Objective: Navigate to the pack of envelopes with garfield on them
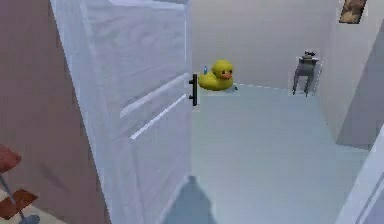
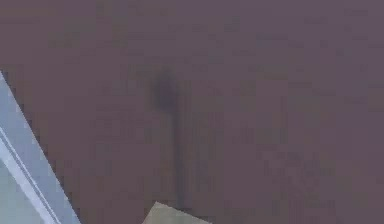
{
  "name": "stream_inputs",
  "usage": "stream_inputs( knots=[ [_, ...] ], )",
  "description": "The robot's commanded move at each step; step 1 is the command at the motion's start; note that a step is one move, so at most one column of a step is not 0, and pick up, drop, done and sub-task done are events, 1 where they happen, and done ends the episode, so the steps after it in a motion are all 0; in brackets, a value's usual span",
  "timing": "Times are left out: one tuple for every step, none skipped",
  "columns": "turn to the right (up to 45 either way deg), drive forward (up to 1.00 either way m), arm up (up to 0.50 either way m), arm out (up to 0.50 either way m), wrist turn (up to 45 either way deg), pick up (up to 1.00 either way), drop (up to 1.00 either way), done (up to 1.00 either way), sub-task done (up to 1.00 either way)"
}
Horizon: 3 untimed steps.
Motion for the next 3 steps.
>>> stream_inputs(
  knots=[
    [0.0, 0.45, 0.0, 0.0, 0.0, 0.0, 0.0, 0.0, 0.0],
    [18.0, 0.0, 0.0, 0.0, 0.0, 0.0, 0.0, 0.0, 0.0],
    [0.0, 1.0, 0.0, 0.0, 0.0, 0.0, 0.0, 0.0, 0.0]
  ],
)
